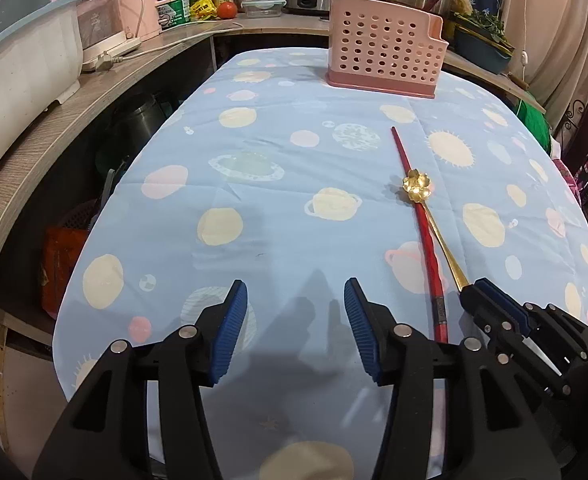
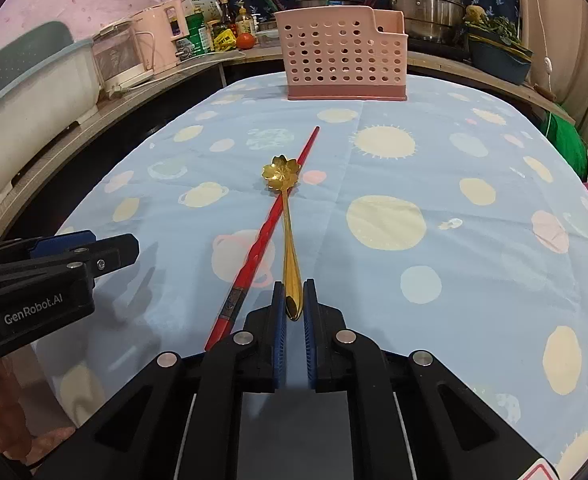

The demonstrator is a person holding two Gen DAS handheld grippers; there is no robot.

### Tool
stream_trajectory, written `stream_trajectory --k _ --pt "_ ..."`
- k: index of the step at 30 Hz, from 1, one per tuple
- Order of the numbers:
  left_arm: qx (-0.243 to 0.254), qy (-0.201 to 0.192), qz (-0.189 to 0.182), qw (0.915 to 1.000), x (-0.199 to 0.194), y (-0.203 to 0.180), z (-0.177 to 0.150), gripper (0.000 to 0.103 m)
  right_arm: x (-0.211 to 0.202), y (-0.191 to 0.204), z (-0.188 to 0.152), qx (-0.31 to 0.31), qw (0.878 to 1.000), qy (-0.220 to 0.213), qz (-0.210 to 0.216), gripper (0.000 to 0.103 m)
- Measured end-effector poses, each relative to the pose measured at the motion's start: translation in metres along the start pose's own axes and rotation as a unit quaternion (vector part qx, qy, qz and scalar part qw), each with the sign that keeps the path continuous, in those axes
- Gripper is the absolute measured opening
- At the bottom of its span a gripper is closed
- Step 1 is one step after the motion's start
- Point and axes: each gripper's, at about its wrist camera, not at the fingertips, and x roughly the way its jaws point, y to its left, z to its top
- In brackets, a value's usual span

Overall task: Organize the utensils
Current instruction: 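Move both open tools back down to the red chopstick and gold spoon, then close the left tool on the red chopstick while the right tool grasps the gold spoon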

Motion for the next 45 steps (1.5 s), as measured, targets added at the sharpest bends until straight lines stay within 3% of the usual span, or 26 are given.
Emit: stream_trajectory --k 3,9,12,20,23,27,35,41,45 --pt "0.003 -0.001 -0.006 1.0000 -0.001 -0.004 -0.002 0.056 -0.006 -0.009 -0.001 0.015 1.000 -0.003 -0.005 0.000" --pt "0.019 0.002 -0.029 0.9994 -0.002 -0.022 -0.007 0.059 -0.013 -0.042 -0.005 0.075 0.997 0.002 0.010 0.000" --pt "0.028 0.005 -0.037 0.9989 0.000 -0.032 -0.010 0.059 -0.016 -0.049 -0.005 0.095 0.995 0.007 0.033 0.001" --pt "0.045 0.022 -0.072 0.9961 0.009 -0.058 -0.016 0.058 -0.025 -0.048 -0.003 0.091 0.995 -0.007 0.027 0.008" --pt "0.052 0.020 -0.061 0.9966 0.013 -0.063 -0.019 0.046 -0.025 -0.049 -0.004 0.093 0.995 -0.007 0.029 0.013" --pt "0.048 0.022 -0.066 0.9964 0.012 -0.058 -0.018 0.007 -0.024 -0.048 -0.004 0.090 0.995 -0.005 0.034 0.014" --pt "0.026 0.021 -0.057 0.9978 0.012 -0.038 -0.019 0.007 -0.017 -0.027 -0.003 0.064 0.997 0.004 0.048 0.016" --pt "0.014 0.023 -0.054 0.9982 0.013 -0.028 -0.018 0.007 -0.008 -0.008 0.001 0.041 0.998 0.007 0.049 0.028" --pt "0.015 0.022 -0.055 0.9981 0.013 -0.027 -0.018 0.007 0.000 -0.006 0.003 0.039 0.998 0.009 0.043 0.027"
